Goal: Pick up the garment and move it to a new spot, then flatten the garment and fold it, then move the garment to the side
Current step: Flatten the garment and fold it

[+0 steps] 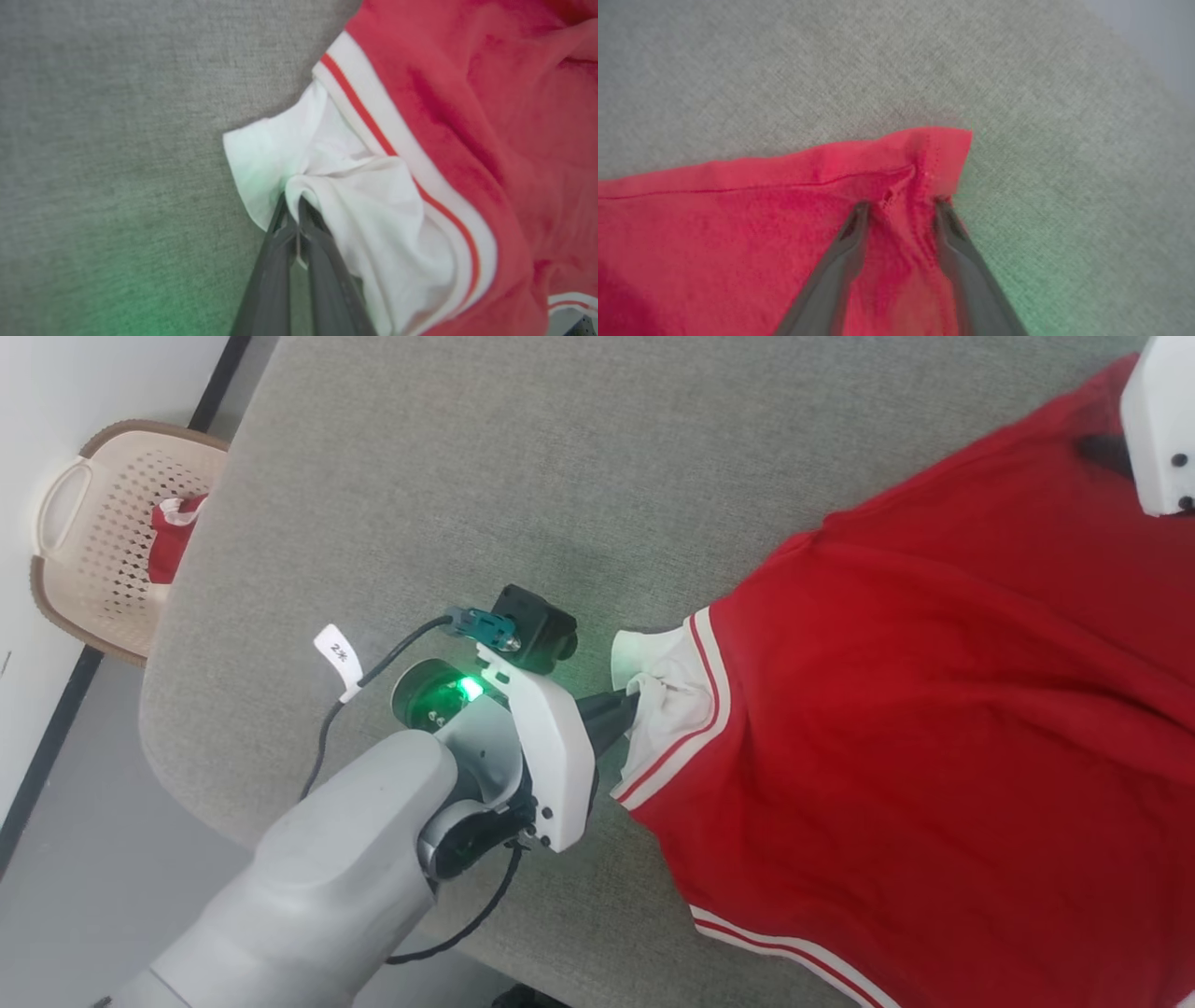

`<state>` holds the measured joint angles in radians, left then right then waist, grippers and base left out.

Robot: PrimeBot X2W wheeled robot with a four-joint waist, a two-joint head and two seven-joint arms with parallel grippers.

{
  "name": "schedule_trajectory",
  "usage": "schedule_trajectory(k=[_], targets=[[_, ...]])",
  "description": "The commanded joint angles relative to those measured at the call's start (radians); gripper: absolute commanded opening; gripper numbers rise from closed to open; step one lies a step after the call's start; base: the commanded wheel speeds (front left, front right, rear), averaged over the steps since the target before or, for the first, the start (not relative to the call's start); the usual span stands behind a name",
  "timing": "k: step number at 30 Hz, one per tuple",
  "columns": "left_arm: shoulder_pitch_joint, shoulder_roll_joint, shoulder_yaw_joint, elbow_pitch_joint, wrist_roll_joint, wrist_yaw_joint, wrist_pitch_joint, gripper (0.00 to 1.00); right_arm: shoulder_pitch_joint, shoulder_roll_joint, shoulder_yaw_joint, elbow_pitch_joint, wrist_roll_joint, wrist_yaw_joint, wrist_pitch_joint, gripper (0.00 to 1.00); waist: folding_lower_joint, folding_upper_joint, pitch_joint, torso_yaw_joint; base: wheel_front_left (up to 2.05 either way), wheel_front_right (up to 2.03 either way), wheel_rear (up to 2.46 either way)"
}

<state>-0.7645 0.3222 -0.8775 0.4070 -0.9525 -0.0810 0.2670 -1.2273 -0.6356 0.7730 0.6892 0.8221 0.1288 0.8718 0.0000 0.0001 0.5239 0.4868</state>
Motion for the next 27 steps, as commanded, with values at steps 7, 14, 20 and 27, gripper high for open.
schedule_trajectory(k=[7,14,20,27], targets=[[-0.048,0.055,0.049,0.055,-0.029,0.031,0.017,0.0,0.012,-0.026,0.058,0.018,0.043,0.001,-0.051,0.0,0.0,-0.0001,-0.035,-0.065,0.0,0.0,0.0],[-0.14,0.136,0.097,0.015,-0.015,0.063,0.053,0.0,-0.045,-0.018,0.071,-0.035,0.072,0.001,-0.141,0.0,0.0,-0.0001,-0.095,-0.152,0.0,0.0,0.0],[-0.264,0.231,0.135,-0.026,0.014,0.106,0.13,0.0,-0.079,-0.026,0.064,-0.08,0.096,0.001,-0.214,0.0,0.0,-0.0001,-0.156,-0.247,0.0,0.0,0.0],[-0.409,0.32,0.168,-0.055,0.054,0.149,0.212,0.0,-0.105,-0.024,0.051,-0.152,0.111,0.001,-0.268,0.0,0.0,-0.0001,-0.228,-0.358,0.0,0.0,0.0]])
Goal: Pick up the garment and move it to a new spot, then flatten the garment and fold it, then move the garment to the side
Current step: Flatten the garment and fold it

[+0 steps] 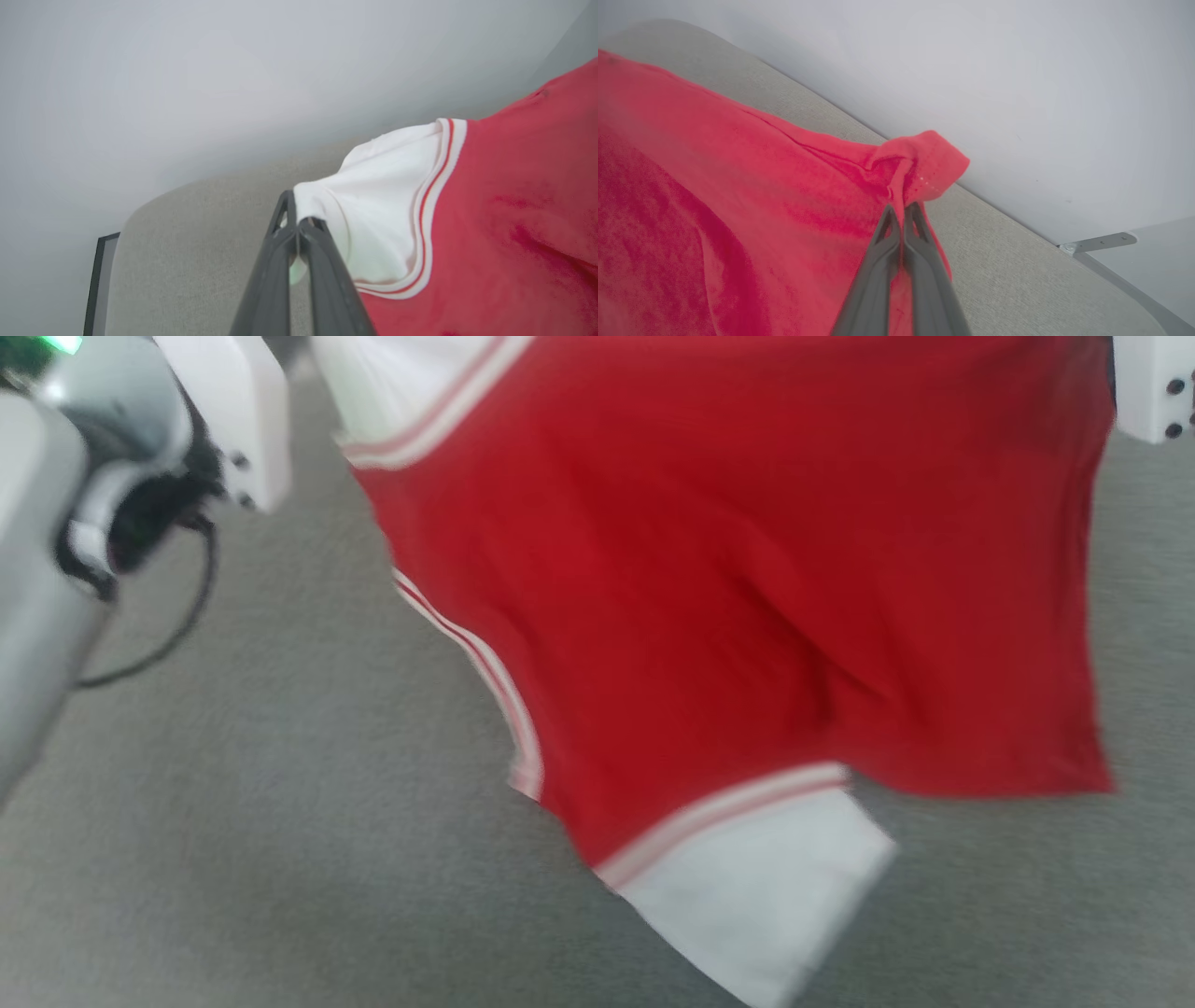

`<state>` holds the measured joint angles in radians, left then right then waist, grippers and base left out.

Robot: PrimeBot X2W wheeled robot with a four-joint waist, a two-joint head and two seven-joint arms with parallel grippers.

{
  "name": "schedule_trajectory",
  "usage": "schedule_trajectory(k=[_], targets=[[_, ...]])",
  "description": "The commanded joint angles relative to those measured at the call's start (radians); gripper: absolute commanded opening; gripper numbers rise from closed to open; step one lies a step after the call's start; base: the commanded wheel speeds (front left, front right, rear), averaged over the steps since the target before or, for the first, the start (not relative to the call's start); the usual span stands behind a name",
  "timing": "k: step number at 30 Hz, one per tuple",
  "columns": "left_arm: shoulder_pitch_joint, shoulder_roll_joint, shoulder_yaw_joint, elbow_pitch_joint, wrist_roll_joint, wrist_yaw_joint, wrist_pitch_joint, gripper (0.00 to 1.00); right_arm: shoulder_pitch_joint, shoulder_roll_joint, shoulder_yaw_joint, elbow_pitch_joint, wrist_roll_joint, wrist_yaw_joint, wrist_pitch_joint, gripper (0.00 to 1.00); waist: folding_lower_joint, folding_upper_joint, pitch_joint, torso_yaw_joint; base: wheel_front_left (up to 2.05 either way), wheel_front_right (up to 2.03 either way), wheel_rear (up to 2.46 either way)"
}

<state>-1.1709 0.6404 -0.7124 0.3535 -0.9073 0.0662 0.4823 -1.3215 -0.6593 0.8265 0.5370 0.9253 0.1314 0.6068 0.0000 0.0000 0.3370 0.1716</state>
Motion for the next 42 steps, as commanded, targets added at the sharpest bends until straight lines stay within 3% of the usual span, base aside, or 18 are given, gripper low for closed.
schedule_trajectory(k=[1,10,17,23,31,37,42], targets=[[-0.021,0.013,0.006,0.0,0.018,0.009,0.005,0.0,-0.012,0.0,-0.004,-0.01,0.01,-0.001,-0.007,0.0,0.0,0.0,-0.052,-0.057,0.0,0.0,0.0],[-0.152,0.059,0.012,0.018,0.059,0.003,0.062,0.0,-0.013,-0.006,-0.052,-0.09,-0.005,-0.001,-0.021,0.0,0.0,0.0,-0.113,-0.141,0.0,0.0,0.0],[-0.234,0.028,0.026,0.103,0.085,-0.001,0.012,0.0,-0.014,0.029,-0.099,-0.053,-0.049,-0.001,-0.061,0.0,0.0,0.0,-0.114,-0.178,0.0,0.0,0.0],[-0.318,-0.014,0.027,0.229,0.144,-0.024,-0.136,0.0,-0.062,0.104,-0.134,0.071,-0.124,-0.002,-0.175,0.0,0.0,0.0,-0.073,-0.2,0.0,0.0,0.0],[-0.468,-0.086,0.035,0.379,0.237,-0.002,-0.389,0.0,-0.187,0.197,-0.145,0.262,-0.257,-0.002,-0.389,0.0,0.0,0.0,-0.005,-0.203,0.0,0.0,0.0],[-0.593,-0.134,0.045,0.481,0.318,0.039,-0.651,0.0,-0.311,0.261,-0.189,0.435,-0.423,-0.002,-0.66,0.0,0.0,0.0,0.053,-0.191,0.0,0.0,0.0],[-0.587,-0.166,0.034,0.571,0.323,-0.013,-0.717,0.0,-0.321,0.318,-0.184,0.563,-0.503,-0.002,-0.716,0.0,0.0,0.0,0.082,-0.169,0.0,0.0,0.0]])
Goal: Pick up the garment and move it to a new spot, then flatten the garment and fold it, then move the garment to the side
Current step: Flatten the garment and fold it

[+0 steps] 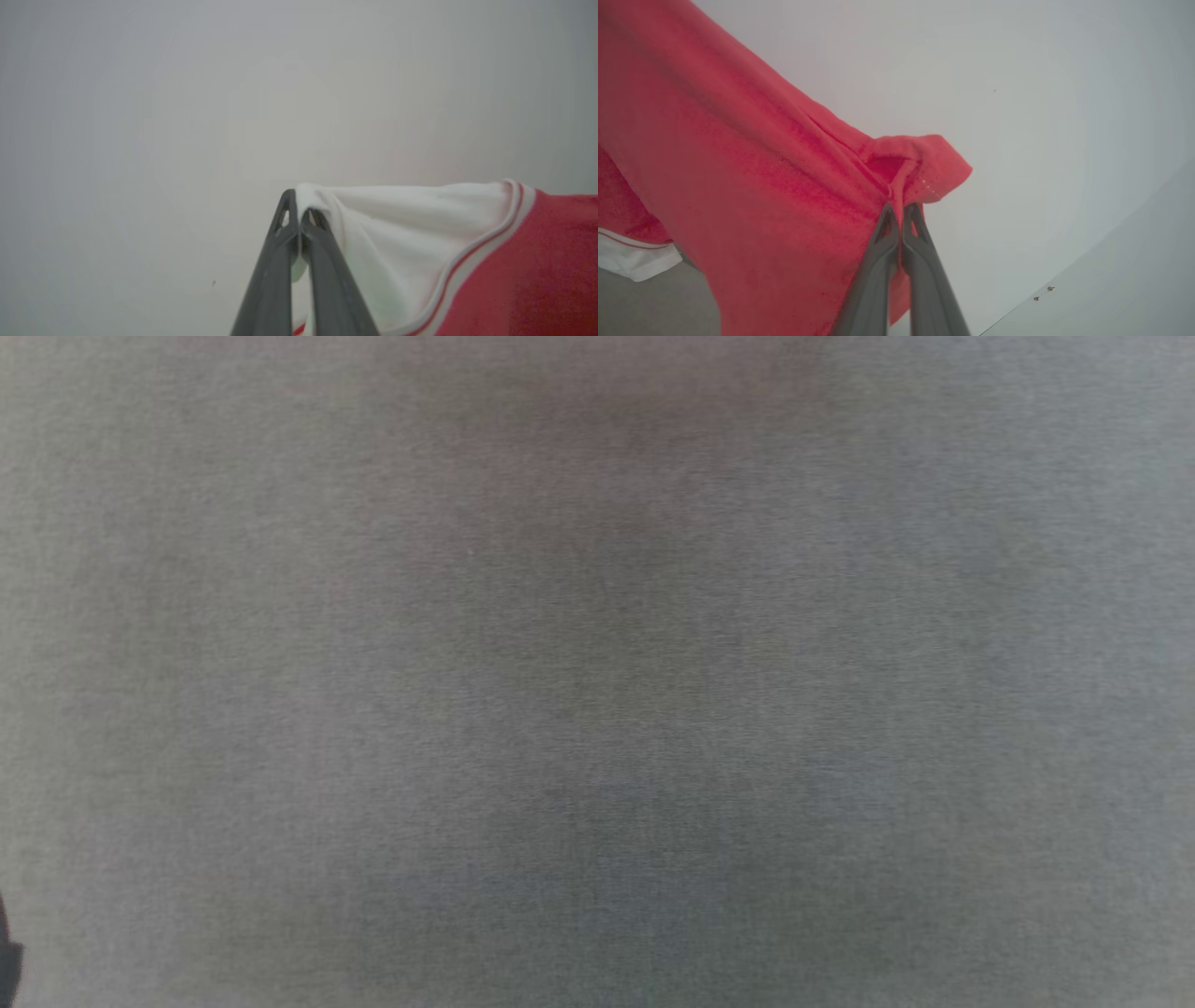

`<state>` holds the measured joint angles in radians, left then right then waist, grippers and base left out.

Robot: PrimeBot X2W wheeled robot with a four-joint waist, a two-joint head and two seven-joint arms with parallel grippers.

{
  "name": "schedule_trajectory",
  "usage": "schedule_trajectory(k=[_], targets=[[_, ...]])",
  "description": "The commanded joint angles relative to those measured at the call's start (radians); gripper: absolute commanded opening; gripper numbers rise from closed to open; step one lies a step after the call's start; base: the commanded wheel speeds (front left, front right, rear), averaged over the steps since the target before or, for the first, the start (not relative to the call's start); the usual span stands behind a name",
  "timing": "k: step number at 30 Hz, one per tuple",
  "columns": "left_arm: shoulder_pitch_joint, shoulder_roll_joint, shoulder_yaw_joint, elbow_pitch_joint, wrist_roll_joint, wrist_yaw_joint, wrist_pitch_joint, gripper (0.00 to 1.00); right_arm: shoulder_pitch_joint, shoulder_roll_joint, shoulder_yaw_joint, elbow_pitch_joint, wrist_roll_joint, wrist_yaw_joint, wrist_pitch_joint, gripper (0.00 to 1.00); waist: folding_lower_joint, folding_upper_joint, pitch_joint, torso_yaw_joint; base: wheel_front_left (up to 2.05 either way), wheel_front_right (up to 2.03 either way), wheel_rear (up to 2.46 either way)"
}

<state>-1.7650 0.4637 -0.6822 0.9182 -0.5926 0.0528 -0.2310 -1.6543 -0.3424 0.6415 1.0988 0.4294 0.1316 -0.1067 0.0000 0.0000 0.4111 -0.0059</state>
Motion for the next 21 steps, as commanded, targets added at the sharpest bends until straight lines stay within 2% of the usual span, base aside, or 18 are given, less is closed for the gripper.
schedule_trajectory(k=[1,6,11,17,21], targets=[[0.018,0.006,0.004,0.024,0.001,-0.01,-0.009,0.0,0.023,0.01,0.011,0.02,-0.007,-0.002,0.007,0.0,0.0,0.0,0.011,0.014,0.0,0.0,0.0],[0.109,-0.025,-0.03,0.113,-0.024,-0.101,0.012,0.0,0.115,0.024,0.068,0.044,0.055,-0.002,0.07,0.0,0.0,0.0,0.013,0.042,0.0,0.0,0.0],[0.225,-0.049,-0.053,0.169,-0.073,-0.163,0.092,0.0,0.223,-0.014,0.144,-0.03,0.164,-0.002,0.139,0.0,0.0,0.0,-0.001,0.069,0.0,0.0,0.0],[0.387,-0.063,-0.109,0.134,-0.16,-0.182,0.277,0.0,0.356,-0.104,0.253,-0.194,0.296,-0.002,0.206,0.0,0.0,0.0,-0.029,0.095,0.0,0.0,0.0],[0.512,-0.018,-0.149,0.027,-0.245,-0.182,0.425,0.0,0.438,-0.177,0.322,-0.323,0.38,-0.002,0.264,0.0,0.0,0.0,-0.048,0.1,0.0,0.0,0.0]])
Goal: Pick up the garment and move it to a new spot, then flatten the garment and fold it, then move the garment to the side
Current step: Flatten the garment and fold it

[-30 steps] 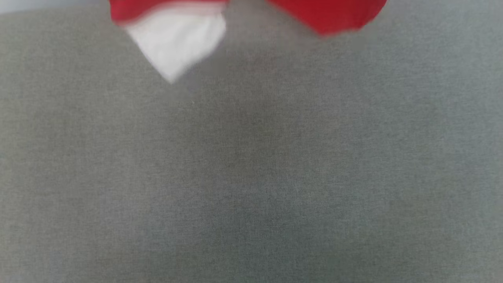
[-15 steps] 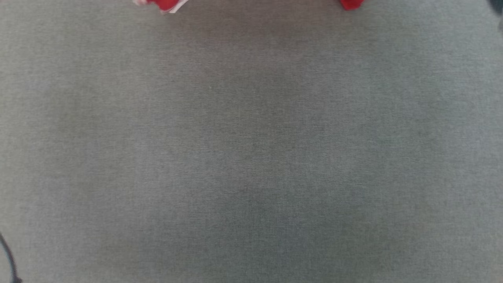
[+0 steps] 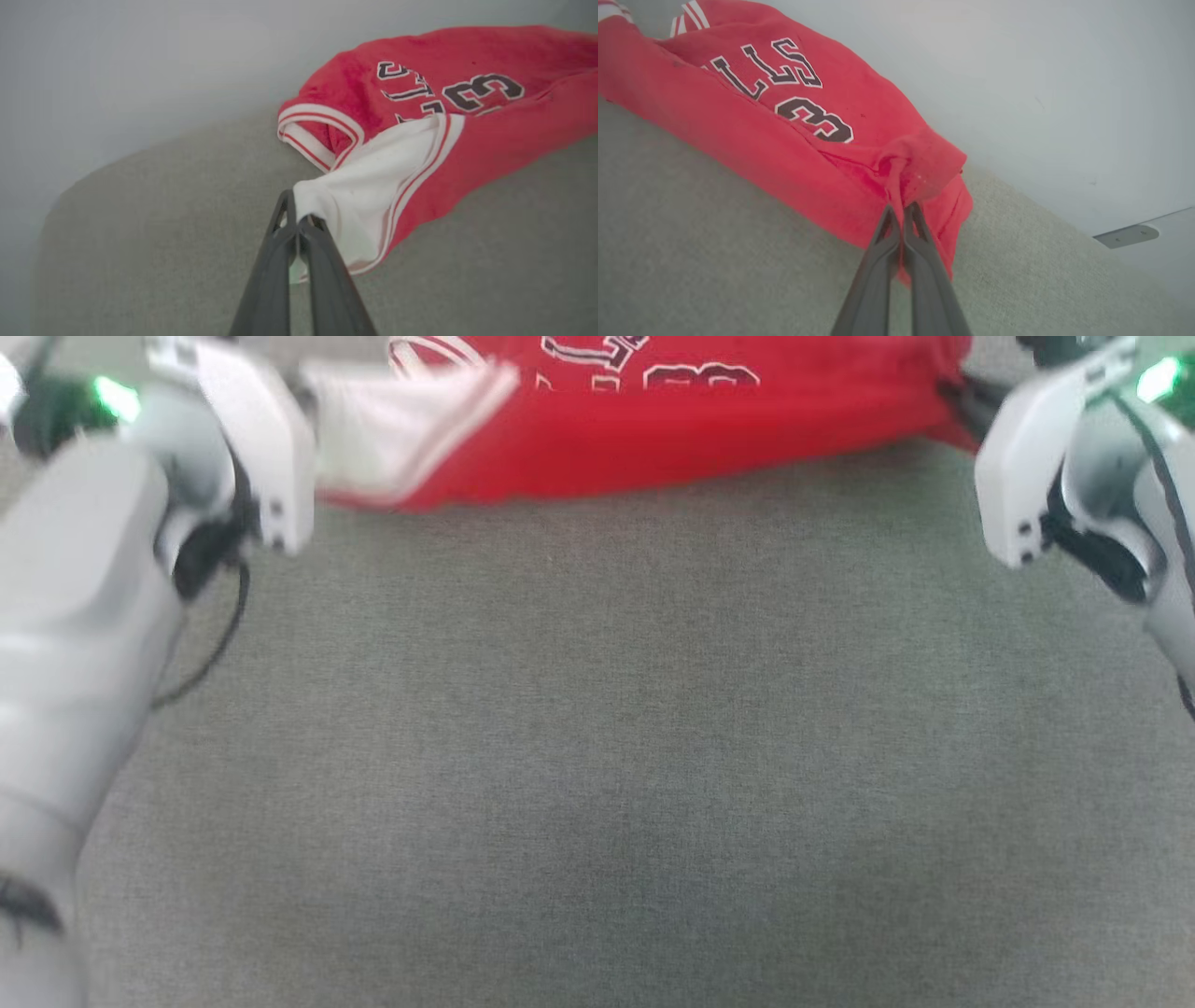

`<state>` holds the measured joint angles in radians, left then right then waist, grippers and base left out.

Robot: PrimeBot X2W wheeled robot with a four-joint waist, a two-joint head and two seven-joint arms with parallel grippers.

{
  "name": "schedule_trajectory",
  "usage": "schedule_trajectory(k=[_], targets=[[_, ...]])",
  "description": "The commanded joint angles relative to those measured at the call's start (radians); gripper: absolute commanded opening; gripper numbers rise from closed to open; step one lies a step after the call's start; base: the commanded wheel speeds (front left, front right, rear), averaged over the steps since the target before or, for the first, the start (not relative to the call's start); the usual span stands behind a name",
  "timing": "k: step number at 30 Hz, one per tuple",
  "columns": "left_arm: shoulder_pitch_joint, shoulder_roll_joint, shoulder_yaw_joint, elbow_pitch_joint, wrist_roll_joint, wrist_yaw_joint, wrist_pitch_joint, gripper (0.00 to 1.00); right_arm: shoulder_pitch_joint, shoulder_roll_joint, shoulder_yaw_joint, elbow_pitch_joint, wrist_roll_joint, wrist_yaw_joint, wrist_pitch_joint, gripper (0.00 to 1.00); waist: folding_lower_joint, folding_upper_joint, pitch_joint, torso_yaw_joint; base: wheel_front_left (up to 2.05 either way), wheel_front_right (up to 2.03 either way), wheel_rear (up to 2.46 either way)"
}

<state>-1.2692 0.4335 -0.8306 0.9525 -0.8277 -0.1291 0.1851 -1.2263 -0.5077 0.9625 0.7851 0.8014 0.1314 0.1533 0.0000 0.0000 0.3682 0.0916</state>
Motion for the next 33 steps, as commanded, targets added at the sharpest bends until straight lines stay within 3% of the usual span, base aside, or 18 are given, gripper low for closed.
schedule_trajectory(k=[1,5,7,13,14,19,26,33], targets=[[0.046,0.032,-0.008,-0.036,-0.025,-0.001,0.038,0.0,0.027,-0.032,0.013,-0.039,0.023,-0.001,0.011,0.0,0.0,0.0,-0.009,0.004,0.0,0.0,0.0],[0.203,0.116,-0.031,-0.204,-0.089,0.004,0.145,0.0,0.133,-0.117,0.036,-0.165,0.106,-0.001,0.056,0.0,0.0,0.0,-0.025,0.01,0.0,0.0,0.0],[0.265,0.155,-0.031,-0.283,-0.104,0.031,0.175,0.0,0.177,-0.15,0.038,-0.215,0.127,-0.001,0.072,0.0,0.0,0.0,-0.029,0.01,0.0,0.0,0.0],[0.464,0.278,-0.035,-0.573,-0.161,0.147,0.264,0.0,0.327,-0.23,0.022,-0.355,0.17,-0.001,0.092,0.0,0.0,0.0,-0.042,0.003,0.0,0.0,0.0],[0.464,0.278,-0.035,-0.573,-0.161,0.147,0.264,0.0,0.327,-0.23,0.022,-0.355,0.17,-0.001,0.092,0.0,0.0,0.0,-0.042,0.003,0.0,0.0,0.0],[0.625,0.376,-0.04,-0.809,-0.211,0.265,0.319,0.0,0.441,-0.289,-0.004,-0.45,0.182,-0.001,0.112,0.0,0.0,0.0,-0.044,-0.004,0.0,0.0,0.0],[0.806,0.456,-0.053,-1.027,-0.275,0.396,0.347,0.0,0.588,-0.365,-0.047,-0.575,0.182,-0.001,0.136,0.0,0.0,0.0,-0.049,-0.008,0.0,0.0,0.0],[0.924,0.489,-0.085,-1.129,-0.327,0.46,0.371,0.0,0.744,-0.411,-0.087,-0.667,0.2,-0.001,0.164,0.0,0.0,0.0,-0.057,-0.013,0.0,0.0,0.0]])
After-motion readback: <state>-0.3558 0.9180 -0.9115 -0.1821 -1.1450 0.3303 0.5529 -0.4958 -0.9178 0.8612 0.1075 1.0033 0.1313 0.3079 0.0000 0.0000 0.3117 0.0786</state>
